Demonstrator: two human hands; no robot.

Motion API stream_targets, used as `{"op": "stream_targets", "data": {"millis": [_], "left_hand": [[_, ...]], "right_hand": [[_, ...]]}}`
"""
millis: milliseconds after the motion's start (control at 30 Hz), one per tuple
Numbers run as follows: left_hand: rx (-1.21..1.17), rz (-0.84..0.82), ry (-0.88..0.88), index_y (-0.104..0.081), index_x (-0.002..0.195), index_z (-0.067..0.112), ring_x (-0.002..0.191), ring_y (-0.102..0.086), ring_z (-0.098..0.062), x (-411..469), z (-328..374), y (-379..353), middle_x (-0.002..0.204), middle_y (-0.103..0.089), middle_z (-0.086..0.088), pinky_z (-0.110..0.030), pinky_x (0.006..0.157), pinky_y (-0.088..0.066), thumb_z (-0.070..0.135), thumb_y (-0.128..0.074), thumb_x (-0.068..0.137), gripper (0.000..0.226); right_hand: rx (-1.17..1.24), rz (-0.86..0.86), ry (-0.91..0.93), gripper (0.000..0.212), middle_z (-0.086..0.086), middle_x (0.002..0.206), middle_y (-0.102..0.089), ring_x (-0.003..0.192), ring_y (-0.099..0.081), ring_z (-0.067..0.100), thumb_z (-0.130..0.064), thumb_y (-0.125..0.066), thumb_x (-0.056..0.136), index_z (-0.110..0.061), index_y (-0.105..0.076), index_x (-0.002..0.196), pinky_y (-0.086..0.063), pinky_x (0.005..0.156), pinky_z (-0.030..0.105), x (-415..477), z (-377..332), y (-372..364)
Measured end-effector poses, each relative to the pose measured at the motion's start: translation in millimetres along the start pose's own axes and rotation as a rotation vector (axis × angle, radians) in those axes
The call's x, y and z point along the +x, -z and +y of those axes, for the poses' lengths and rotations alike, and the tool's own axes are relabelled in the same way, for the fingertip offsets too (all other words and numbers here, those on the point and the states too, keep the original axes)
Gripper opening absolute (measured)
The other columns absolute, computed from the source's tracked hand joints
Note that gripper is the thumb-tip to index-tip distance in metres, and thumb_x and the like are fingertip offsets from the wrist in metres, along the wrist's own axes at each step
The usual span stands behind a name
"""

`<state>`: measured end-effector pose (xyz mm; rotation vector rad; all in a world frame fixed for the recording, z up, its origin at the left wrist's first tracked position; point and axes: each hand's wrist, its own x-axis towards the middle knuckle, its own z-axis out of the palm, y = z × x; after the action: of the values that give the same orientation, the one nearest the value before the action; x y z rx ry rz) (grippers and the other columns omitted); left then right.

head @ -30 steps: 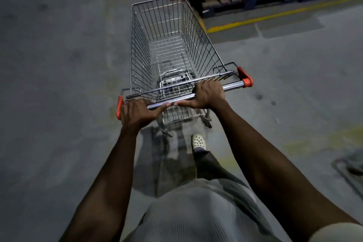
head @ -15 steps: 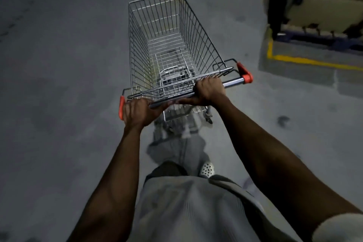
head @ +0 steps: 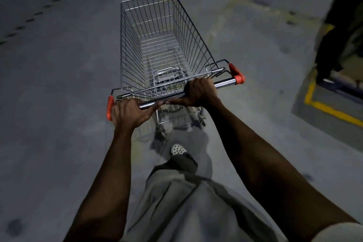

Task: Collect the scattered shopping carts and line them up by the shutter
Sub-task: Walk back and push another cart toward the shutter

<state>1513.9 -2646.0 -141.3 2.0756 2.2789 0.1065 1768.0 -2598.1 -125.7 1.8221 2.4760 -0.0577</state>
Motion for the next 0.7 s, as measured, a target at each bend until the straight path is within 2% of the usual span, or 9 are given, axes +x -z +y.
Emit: {"op": "stream_targets", "data": {"millis": [33, 100, 167, 267, 333, 400, 500, 600, 700], "left_hand": [[-0.040, 0.016, 0.025, -0.072, 0.064, 0.027, 0.069, -0.067, -0.022, 24, -8, 0, 0.057, -0.061, 0.007, -0.035, 0.089, -0.049, 0.108, -0.019, 0.063, 0.098], [-0.079, 0.031, 0.041, -0.071, 0.062, 0.026, 0.066, -0.066, -0.024, 52, -18, 0, 0.055, -0.060, 0.005, -0.037, 0.083, -0.053, 0.108, -0.021, 0.063, 0.096], [-0.057, 0.021, 0.076, -0.076, 0.071, 0.029, 0.073, -0.069, -0.025, 85, -31, -1, 0.062, -0.066, 0.004, -0.040, 0.090, -0.052, 0.108, -0.022, 0.063, 0.096], [-0.041, 0.004, 0.127, -0.081, 0.086, 0.035, 0.085, -0.072, -0.024, 135, -48, 2, 0.073, -0.073, 0.005, -0.047, 0.105, -0.045, 0.109, -0.022, 0.062, 0.097], [-0.030, -0.015, 0.141, -0.078, 0.077, 0.032, 0.084, -0.071, -0.023, 162, -60, 4, 0.069, -0.071, 0.006, -0.047, 0.111, -0.039, 0.109, -0.023, 0.063, 0.096], [-0.005, -0.003, 0.143, -0.071, 0.066, 0.028, 0.079, -0.070, -0.022, 187, -65, 8, 0.065, -0.067, 0.007, -0.045, 0.112, -0.035, 0.107, -0.026, 0.065, 0.091], [0.028, -0.008, 0.180, -0.064, 0.058, 0.024, 0.074, -0.069, -0.022, 226, -73, 13, 0.061, -0.065, 0.005, -0.037, 0.100, -0.040, 0.106, -0.028, 0.067, 0.089], [0.061, 0.013, 0.226, -0.069, 0.063, 0.024, 0.076, -0.070, -0.021, 272, -82, 12, 0.064, -0.068, 0.005, -0.035, 0.092, -0.045, 0.105, -0.029, 0.069, 0.090], [0.030, 0.071, 0.284, -0.071, 0.066, 0.025, 0.073, -0.071, -0.019, 326, -97, 8, 0.063, -0.068, 0.006, -0.033, 0.092, -0.045, 0.104, -0.031, 0.069, 0.088]], "right_hand": [[-0.030, -0.008, 0.014, 0.101, -0.003, 0.047, -0.043, 0.051, -0.051, 0.014, -0.111, -0.014, 0.059, -0.017, -0.051, 0.052, -0.043, 0.063, 0.025, 30, -2, 4], [-0.004, -0.016, 0.036, 0.101, -0.003, 0.048, -0.043, 0.056, -0.055, 0.016, -0.110, -0.016, 0.059, -0.016, -0.050, 0.051, -0.039, 0.062, 0.026, 60, -4, 6], [0.022, -0.016, 0.061, 0.101, -0.003, 0.048, -0.043, 0.058, -0.058, 0.018, -0.110, -0.016, 0.057, -0.015, -0.049, 0.049, -0.038, 0.063, 0.027, 100, -10, 10], [0.041, 0.012, 0.097, 0.102, 0.001, 0.054, -0.057, 0.066, -0.066, 0.021, -0.112, -0.014, 0.053, -0.015, -0.047, 0.049, -0.039, 0.065, 0.028, 161, -16, 15], [0.026, -0.011, 0.119, 0.099, 0.004, 0.060, -0.056, 0.070, -0.067, 0.022, -0.112, -0.014, 0.054, -0.017, -0.045, 0.052, -0.036, 0.066, 0.029, 196, -20, 17], [-0.008, -0.013, 0.158, 0.100, 0.007, 0.066, -0.062, 0.074, -0.068, 0.023, -0.111, -0.016, 0.058, -0.017, -0.052, 0.060, -0.034, 0.067, 0.030, 230, -23, 18], [-0.080, -0.010, 0.174, 0.106, 0.011, 0.074, -0.070, 0.078, -0.069, 0.026, -0.112, -0.017, 0.059, -0.017, -0.062, 0.069, -0.034, 0.067, 0.032, 285, -24, 16], [-0.080, 0.010, 0.199, 0.106, 0.009, 0.066, -0.065, 0.072, -0.068, 0.025, -0.113, -0.016, 0.057, -0.017, -0.060, 0.062, -0.033, 0.066, 0.031, 345, -27, 16], [-0.057, 0.015, 0.243, 0.105, 0.004, 0.058, -0.058, 0.065, -0.063, 0.022, -0.113, -0.015, 0.055, -0.017, -0.056, 0.055, -0.035, 0.066, 0.030, 414, -32, 28]]}}
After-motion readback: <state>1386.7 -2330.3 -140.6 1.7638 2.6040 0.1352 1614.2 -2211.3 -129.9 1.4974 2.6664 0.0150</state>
